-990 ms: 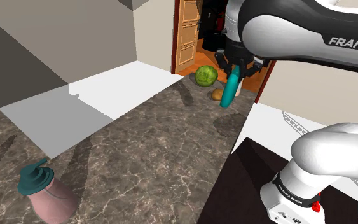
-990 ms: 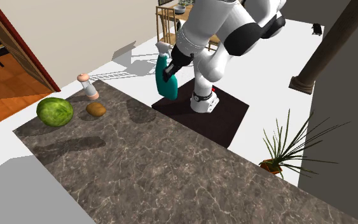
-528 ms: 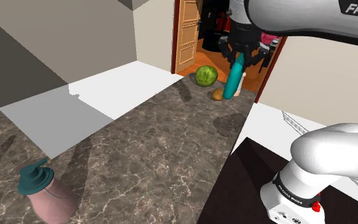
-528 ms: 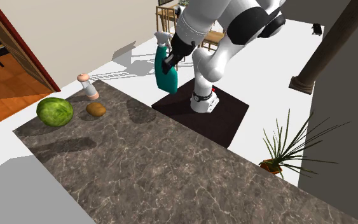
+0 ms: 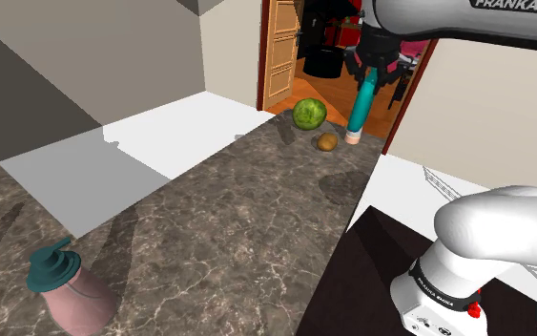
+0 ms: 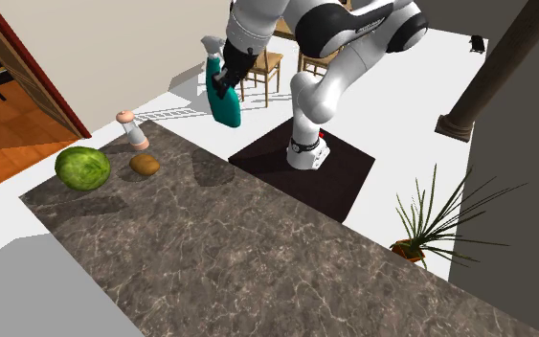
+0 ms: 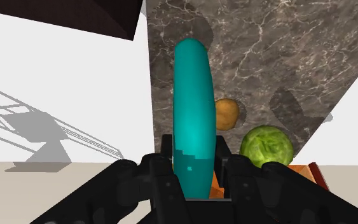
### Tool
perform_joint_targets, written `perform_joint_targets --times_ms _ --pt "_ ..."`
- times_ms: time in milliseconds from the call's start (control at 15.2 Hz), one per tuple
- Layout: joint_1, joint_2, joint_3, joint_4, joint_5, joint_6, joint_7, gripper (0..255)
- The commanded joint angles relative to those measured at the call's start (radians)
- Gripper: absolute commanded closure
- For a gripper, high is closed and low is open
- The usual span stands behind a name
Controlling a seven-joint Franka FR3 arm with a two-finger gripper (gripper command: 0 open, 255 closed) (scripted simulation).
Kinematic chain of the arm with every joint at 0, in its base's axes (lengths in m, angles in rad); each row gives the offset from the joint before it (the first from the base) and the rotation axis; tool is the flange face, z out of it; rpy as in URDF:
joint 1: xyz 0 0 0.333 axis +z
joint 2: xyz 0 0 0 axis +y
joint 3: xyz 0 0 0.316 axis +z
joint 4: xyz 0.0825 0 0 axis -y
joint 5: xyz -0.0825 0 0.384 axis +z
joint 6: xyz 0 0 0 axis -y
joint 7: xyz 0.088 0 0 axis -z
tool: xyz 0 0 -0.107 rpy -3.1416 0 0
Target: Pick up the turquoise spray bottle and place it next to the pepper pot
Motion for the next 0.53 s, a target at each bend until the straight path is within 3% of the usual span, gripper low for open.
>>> perform_joint_targets --times_ms 0,462 --pt "-0.017 0.018 -0.037 -0.007 -0.026 0.034 -0.035 255" --pt "-0.091 0.128 -0.156 0.003 -0.111 0.169 -0.143 255"
